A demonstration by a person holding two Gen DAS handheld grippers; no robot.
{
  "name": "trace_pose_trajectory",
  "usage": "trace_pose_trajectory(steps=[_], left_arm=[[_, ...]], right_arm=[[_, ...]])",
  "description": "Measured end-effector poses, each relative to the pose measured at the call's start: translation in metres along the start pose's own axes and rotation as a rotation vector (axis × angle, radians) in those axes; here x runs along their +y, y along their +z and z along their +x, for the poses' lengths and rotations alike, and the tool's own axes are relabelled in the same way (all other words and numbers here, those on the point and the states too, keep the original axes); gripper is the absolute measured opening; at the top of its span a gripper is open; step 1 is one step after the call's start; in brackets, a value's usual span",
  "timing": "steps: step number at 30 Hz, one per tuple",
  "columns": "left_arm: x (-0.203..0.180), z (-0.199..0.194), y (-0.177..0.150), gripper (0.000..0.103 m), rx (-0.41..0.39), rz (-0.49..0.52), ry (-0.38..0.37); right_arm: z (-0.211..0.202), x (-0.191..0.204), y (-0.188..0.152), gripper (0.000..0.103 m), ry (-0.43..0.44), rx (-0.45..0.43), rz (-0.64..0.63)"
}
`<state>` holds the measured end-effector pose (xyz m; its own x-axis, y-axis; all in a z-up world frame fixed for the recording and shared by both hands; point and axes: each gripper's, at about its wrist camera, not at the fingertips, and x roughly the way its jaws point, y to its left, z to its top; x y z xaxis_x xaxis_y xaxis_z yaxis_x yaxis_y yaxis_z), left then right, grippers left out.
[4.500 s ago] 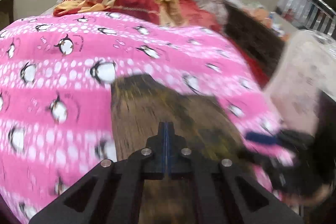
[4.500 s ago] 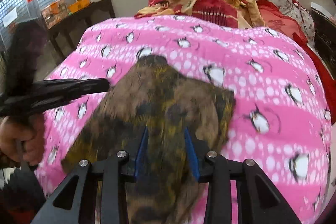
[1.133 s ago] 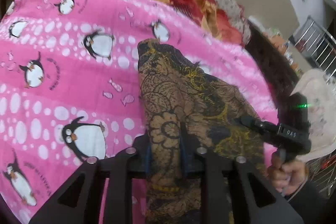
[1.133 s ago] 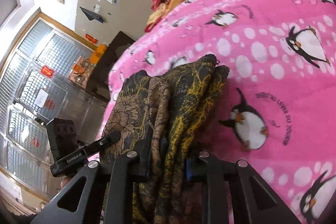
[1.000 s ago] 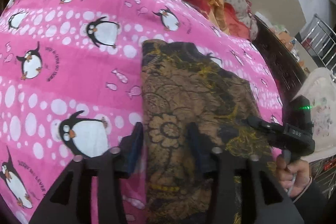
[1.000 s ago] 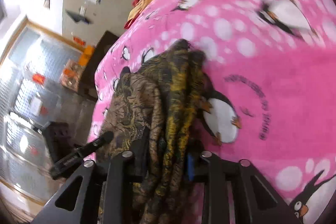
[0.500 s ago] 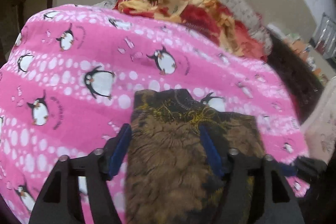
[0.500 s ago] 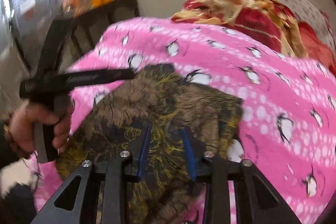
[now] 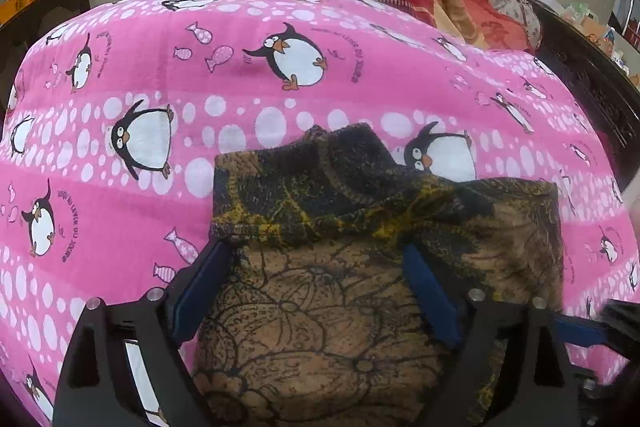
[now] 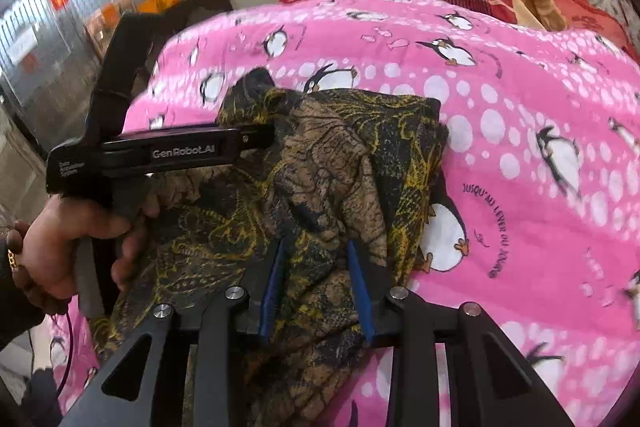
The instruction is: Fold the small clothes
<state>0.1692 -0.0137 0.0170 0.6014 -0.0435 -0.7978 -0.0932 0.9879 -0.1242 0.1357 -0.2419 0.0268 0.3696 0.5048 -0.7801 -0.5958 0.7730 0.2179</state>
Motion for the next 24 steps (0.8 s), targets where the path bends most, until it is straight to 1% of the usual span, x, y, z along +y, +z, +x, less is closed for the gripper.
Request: trace_pose_trajectory(steps=[1,3,4,5,6,8,9,10,11,12,15,16,17,18,19,20,21,22,23,24], left_arm=[[0.002,0.0,0.0,0.095,0.002,-0.005,-0.002],[0.004,0.005,0.002,0.101,0.017,-0.024,0.008],[0.007,0.007,0.002,0.102,0.034,-0.045,-0.002],[0.01,0.008,0.002,0.102,0.039,-0.06,-0.016],[0.012,0.008,0.001,0.102,0.041,-0.067,-0.024],[0.013,0.008,0.0,0.102,0.04,-0.071,-0.03],[0.013,0.007,-0.001,0.102,0.038,-0.071,-0.031],[0.012,0.007,-0.001,0.102,0.036,-0.076,-0.031],[0.011,0.006,-0.002,0.102,0.031,-0.071,-0.021],[0.01,0.005,-0.003,0.102,0.026,-0.068,-0.015],[0.009,-0.001,-0.007,0.102,0.002,-0.065,-0.005],[0.01,-0.002,-0.007,0.102,-0.006,-0.069,-0.004],[0.011,-0.005,-0.009,0.102,-0.016,-0.074,0.002],[0.012,-0.009,-0.01,0.102,-0.035,-0.077,0.012],[0.012,-0.013,-0.011,0.102,-0.056,-0.08,0.019],[0.012,-0.023,-0.015,0.102,-0.113,-0.089,0.036],[0.012,-0.033,-0.019,0.102,-0.161,-0.096,0.047],[0.012,-0.039,-0.023,0.102,-0.194,-0.099,0.05],[0.012,-0.046,-0.028,0.102,-0.226,-0.102,0.053],[0.013,-0.05,-0.031,0.102,-0.245,-0.107,0.056]], right_arm=[[-0.012,0.01,-0.002,0.037,0.01,-0.015,-0.023],[-0.039,0.039,-0.013,0.038,0.051,-0.069,-0.128],[-0.05,0.054,-0.022,0.039,0.084,-0.081,-0.179],[-0.055,0.064,-0.031,0.045,0.093,-0.072,-0.22],[-0.056,0.07,-0.039,0.047,0.076,-0.054,-0.249],[-0.042,0.073,-0.065,0.047,-0.018,0.035,-0.304],[-0.032,0.068,-0.078,0.047,-0.05,0.077,-0.323],[-0.029,0.06,-0.09,0.047,-0.062,0.083,-0.331],[-0.035,0.05,-0.098,0.047,-0.024,0.04,-0.294],[-0.037,0.046,-0.097,0.047,-0.008,0.05,-0.265],[-0.045,0.046,-0.083,0.047,0.017,0.076,-0.242],[-0.051,0.047,-0.075,0.047,0.017,0.056,-0.252],[-0.058,0.048,-0.064,0.047,0.006,0.011,-0.26],[-0.063,0.046,-0.048,0.047,-0.021,-0.038,-0.253],[-0.063,0.044,-0.036,0.049,-0.053,-0.064,-0.236],[-0.057,0.037,-0.017,0.049,-0.136,-0.083,-0.203],[-0.049,0.031,-0.005,0.049,-0.199,-0.084,-0.174],[-0.039,0.024,0.006,0.049,-0.257,-0.079,-0.136],[-0.024,0.013,0.022,0.049,-0.279,-0.07,-0.072],[-0.015,0.007,0.031,0.049,-0.26,-0.073,-0.03]])
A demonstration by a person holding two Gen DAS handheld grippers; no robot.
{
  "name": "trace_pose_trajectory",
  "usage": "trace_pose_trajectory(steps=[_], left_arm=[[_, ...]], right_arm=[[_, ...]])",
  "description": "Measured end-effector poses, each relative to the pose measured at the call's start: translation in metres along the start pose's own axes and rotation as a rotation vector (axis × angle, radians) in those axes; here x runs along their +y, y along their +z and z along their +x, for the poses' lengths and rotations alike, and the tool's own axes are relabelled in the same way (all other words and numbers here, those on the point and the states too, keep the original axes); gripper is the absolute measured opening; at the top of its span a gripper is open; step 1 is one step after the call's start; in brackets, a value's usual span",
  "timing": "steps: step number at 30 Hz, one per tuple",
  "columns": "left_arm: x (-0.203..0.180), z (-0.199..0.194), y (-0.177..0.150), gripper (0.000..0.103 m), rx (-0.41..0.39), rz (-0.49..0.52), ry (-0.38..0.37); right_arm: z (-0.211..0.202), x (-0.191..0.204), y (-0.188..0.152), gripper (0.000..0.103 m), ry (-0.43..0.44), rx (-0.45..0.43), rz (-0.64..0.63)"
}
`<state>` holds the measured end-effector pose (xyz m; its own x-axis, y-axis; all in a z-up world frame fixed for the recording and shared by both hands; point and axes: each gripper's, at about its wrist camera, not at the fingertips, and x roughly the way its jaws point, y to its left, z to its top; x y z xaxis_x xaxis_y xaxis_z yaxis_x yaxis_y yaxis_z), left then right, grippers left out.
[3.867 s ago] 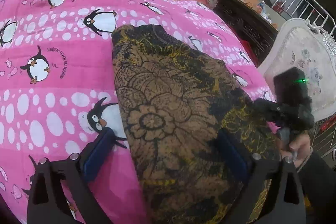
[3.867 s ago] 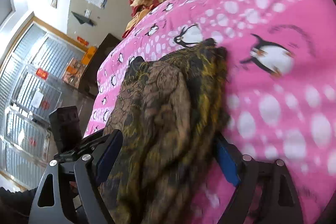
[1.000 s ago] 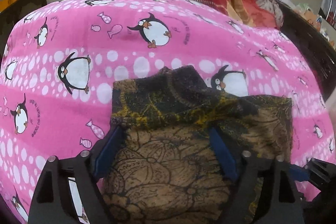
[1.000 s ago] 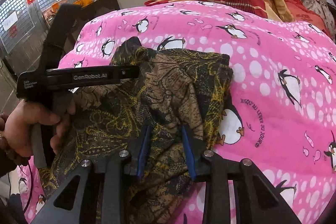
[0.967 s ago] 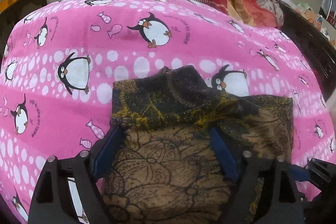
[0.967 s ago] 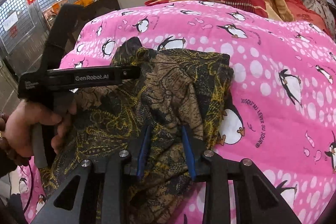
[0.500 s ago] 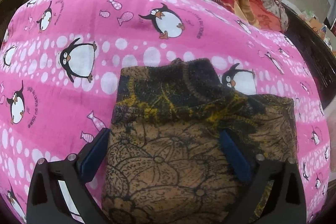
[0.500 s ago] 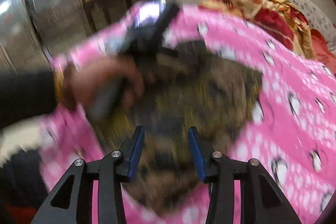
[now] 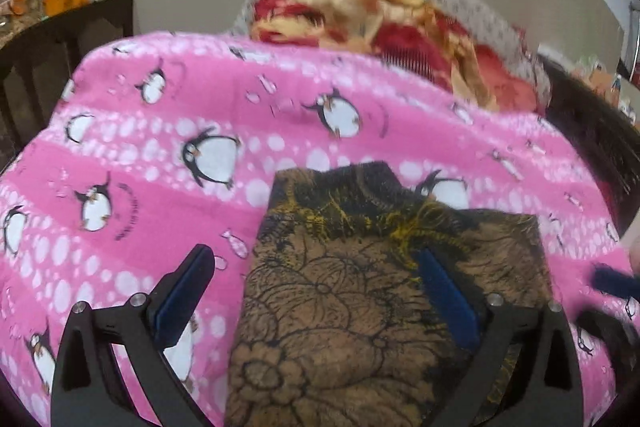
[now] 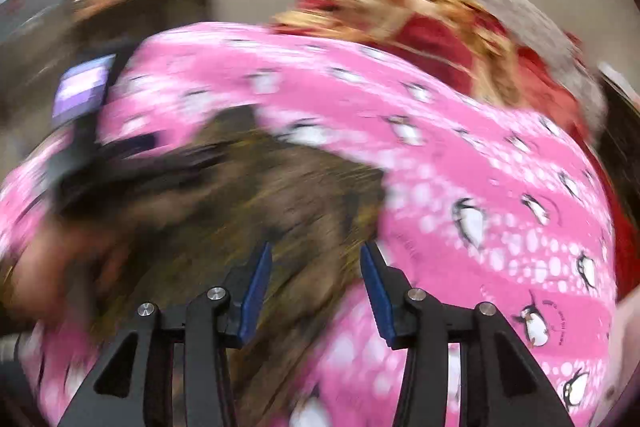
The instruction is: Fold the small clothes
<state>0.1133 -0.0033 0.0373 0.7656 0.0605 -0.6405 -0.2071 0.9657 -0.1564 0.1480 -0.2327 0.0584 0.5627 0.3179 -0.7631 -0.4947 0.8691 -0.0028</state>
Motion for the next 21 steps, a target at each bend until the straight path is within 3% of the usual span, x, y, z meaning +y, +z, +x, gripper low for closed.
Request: trace_pose_trajectory(steps=[3,5,8,10,13,15,18,21], left_arm=[[0.004,-0.004,-0.001,0.102,-0.014,-0.021,0.009],[0.01,-0.004,-0.002,0.102,0.013,-0.048,0.007],[0.02,-0.013,-0.011,0.102,0.055,-0.104,-0.036],[0.029,-0.02,-0.022,0.102,0.054,-0.135,-0.049],[0.037,-0.022,-0.031,0.102,0.053,-0.18,-0.079],[0.038,-0.017,-0.031,0.102,0.073,-0.188,-0.079],[0.039,-0.008,-0.029,0.102,0.109,-0.198,-0.09],[0.04,-0.004,-0.03,0.102,0.125,-0.208,-0.09]], right_arm=[[0.038,-0.003,0.019,0.049,0.052,0.022,0.016],[0.074,-0.009,0.019,0.05,-0.014,0.133,-0.02],[0.066,-0.004,0.034,0.05,-0.036,0.165,-0.004],[0.051,0.01,0.048,0.05,-0.058,0.106,-0.04],[0.043,0.025,0.069,0.05,0.075,0.049,-0.03],[0.054,0.037,0.08,0.05,0.103,0.038,-0.049],[0.102,0.034,0.079,0.053,-0.005,0.158,-0.065],[0.097,0.021,0.083,0.053,-0.022,0.114,-0.007]])
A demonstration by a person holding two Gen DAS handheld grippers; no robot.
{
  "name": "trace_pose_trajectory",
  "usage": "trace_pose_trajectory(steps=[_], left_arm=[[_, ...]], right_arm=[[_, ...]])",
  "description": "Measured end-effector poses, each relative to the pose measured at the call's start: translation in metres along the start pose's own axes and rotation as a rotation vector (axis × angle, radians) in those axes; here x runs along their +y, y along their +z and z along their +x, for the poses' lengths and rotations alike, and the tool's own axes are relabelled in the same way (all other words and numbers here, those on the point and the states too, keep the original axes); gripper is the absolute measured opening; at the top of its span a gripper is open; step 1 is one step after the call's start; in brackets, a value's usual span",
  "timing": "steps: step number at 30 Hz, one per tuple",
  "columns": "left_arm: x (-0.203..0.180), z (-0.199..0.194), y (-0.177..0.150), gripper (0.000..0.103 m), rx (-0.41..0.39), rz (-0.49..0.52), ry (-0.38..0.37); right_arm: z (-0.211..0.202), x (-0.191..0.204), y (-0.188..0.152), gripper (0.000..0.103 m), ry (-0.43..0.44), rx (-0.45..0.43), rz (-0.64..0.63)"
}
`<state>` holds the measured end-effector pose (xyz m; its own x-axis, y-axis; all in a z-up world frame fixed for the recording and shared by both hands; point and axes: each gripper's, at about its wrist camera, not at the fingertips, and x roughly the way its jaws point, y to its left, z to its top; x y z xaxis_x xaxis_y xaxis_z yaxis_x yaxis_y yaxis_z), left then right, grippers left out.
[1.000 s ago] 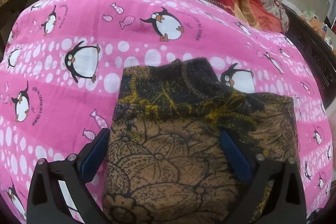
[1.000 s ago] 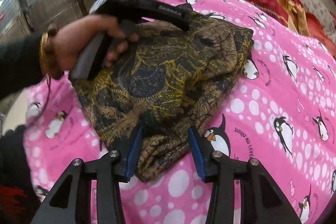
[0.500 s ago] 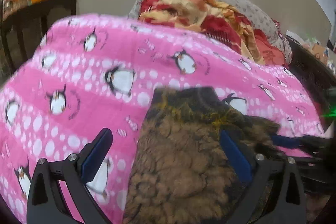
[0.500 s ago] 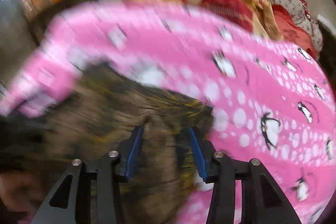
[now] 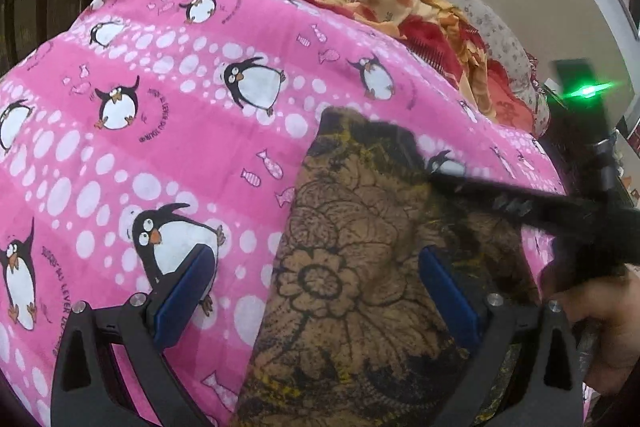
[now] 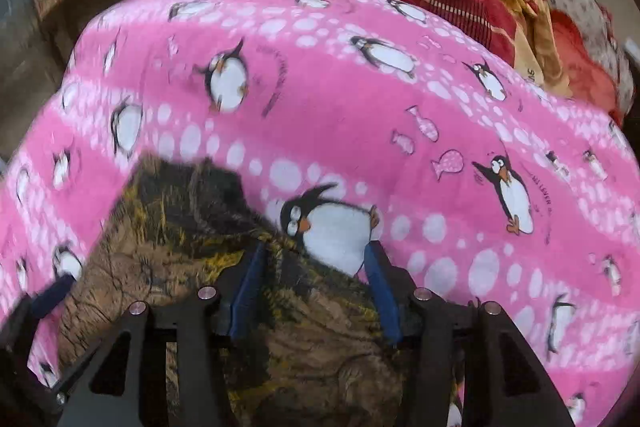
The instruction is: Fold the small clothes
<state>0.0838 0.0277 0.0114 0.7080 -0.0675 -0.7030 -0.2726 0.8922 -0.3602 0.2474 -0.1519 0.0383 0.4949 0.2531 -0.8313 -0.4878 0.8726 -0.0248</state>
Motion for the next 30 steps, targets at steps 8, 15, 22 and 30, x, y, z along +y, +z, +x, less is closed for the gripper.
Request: trace_pose_trajectory(steps=[8,15,22,30], left_arm=[[-0.001,0.002,0.001,0.101,0.0,0.004,-0.012],[-0.001,0.007,0.003,0.102,0.019,0.015,-0.001],[-0.006,0.01,0.008,0.101,0.057,0.033,0.008],[-0.014,-0.079,0.04,0.1,-0.072,0.238,-0.164]], right_arm=[[-0.055,-0.022,-0.048,0.054,-0.041,-0.083,-0.058],[-0.071,-0.049,-0.075,0.061,-0.119,-0.073,0.051],[-0.12,-0.019,-0.113,0.061,0.044,-0.096,0.052],[-0.153,0.042,-0.165,0.061,0.256,-0.186,-0.171]])
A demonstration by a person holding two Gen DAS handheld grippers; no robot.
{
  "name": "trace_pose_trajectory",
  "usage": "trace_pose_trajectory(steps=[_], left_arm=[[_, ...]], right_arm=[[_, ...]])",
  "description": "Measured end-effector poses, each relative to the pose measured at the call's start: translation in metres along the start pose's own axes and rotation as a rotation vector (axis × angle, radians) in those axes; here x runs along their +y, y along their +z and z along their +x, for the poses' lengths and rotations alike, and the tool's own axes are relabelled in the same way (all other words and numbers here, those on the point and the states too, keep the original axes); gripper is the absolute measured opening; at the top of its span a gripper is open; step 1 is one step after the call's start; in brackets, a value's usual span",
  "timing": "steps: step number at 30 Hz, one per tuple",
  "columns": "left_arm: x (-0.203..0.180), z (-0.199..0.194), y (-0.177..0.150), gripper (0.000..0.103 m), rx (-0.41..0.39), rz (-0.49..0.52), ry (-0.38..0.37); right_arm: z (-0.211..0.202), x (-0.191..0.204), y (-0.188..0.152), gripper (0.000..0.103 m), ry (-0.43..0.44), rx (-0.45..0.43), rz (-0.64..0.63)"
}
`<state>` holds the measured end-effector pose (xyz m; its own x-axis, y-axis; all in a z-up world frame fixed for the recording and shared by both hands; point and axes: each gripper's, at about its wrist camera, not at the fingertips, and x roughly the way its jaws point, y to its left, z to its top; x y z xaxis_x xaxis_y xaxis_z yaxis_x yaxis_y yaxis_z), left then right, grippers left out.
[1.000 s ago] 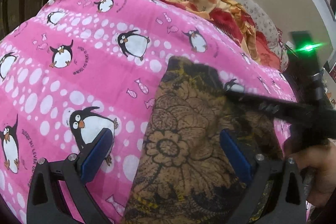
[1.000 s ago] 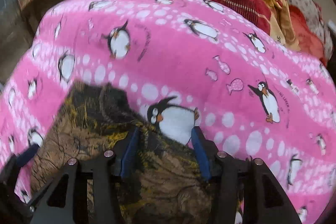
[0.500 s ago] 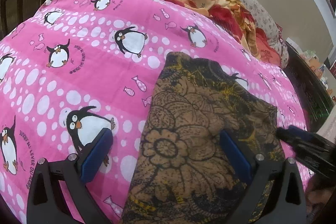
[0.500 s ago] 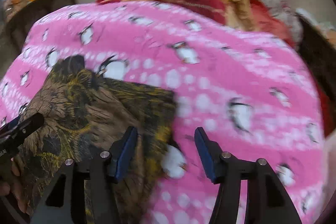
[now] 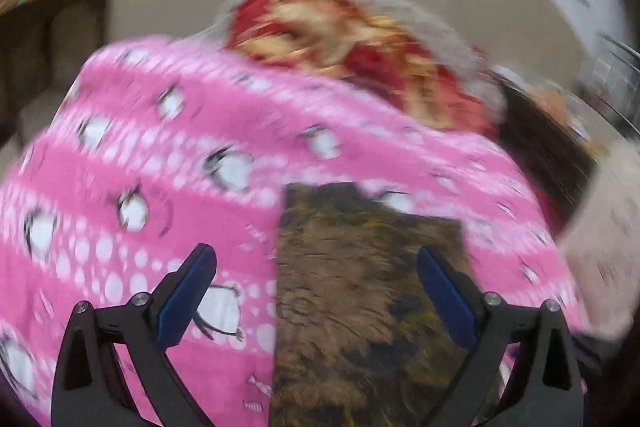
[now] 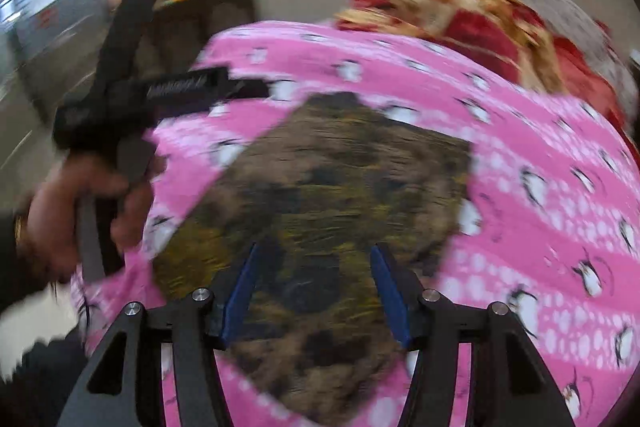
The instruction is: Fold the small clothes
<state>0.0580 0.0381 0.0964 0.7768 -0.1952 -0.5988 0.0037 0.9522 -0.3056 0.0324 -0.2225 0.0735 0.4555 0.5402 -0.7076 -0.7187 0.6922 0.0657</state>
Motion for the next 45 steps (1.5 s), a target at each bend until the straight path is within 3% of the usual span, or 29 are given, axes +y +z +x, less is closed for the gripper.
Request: trace_pose_trajectory(steps=[2,4,5,7,9,11,15,21,24,26,27,28,30,35,40,42,45], left_arm=[[-0.015,-0.009,-0.009,0.1,0.018,0.103,-0.08],[-0.026,-0.004,-0.024,0.095,0.045,0.198,-0.09],[-0.028,0.004,-0.032,0.088,0.074,0.225,-0.071],[-0.023,0.025,-0.045,0.047,0.157,0.206,-0.068],[-0.015,0.042,-0.055,0.04,0.203,0.152,-0.093],[-0.013,0.048,-0.063,0.04,0.2,0.138,-0.106],[-0.012,0.056,-0.069,0.04,0.196,0.142,-0.096],[-0.014,0.055,-0.071,0.04,0.186,0.158,-0.075],[-0.017,0.036,-0.063,0.041,0.191,0.176,-0.048],[-0.008,0.013,-0.059,0.06,0.161,0.151,-0.021],[-0.002,0.002,-0.059,0.078,0.142,0.141,-0.001],[0.005,-0.007,-0.06,0.082,0.125,0.128,0.016],[0.018,-0.015,-0.064,0.082,0.147,0.095,0.051],[0.03,-0.017,-0.078,0.082,0.213,0.048,0.169],[0.003,-0.02,-0.085,0.082,0.23,0.04,0.205],[-0.01,-0.025,-0.086,0.082,0.223,0.052,0.214],[-0.022,-0.034,-0.088,0.082,0.221,0.044,0.224]], right_arm=[[0.005,-0.004,-0.002,0.061,0.036,-0.009,0.012],[0.011,-0.009,-0.002,0.061,0.072,-0.003,0.011],[0.017,-0.011,-0.003,0.061,0.072,0.012,-0.001],[0.026,-0.013,-0.007,0.061,0.121,0.042,-0.005],[0.033,-0.011,-0.015,0.061,0.111,0.063,-0.035],[0.051,-0.012,-0.031,0.06,0.08,0.129,-0.059],[0.052,-0.026,-0.044,0.061,0.127,0.057,0.019],[0.05,-0.019,-0.044,0.062,0.088,0.057,-0.003],[0.032,-0.018,-0.042,0.062,0.063,0.073,0.05],[0.01,-0.025,-0.05,0.064,0.025,0.052,0.121],[-0.002,-0.032,-0.057,0.067,-0.015,0.043,0.167],[-0.01,-0.037,-0.062,0.069,-0.056,0.042,0.19],[-0.022,-0.051,-0.077,0.069,-0.164,0.065,0.225],[-0.038,-0.085,-0.1,0.075,-0.261,0.082,0.392],[-0.045,-0.084,-0.097,0.077,-0.24,0.054,0.549],[-0.049,-0.072,-0.091,0.086,-0.228,0.053,0.569],[-0.053,-0.05,-0.079,0.09,-0.242,0.076,0.551]])
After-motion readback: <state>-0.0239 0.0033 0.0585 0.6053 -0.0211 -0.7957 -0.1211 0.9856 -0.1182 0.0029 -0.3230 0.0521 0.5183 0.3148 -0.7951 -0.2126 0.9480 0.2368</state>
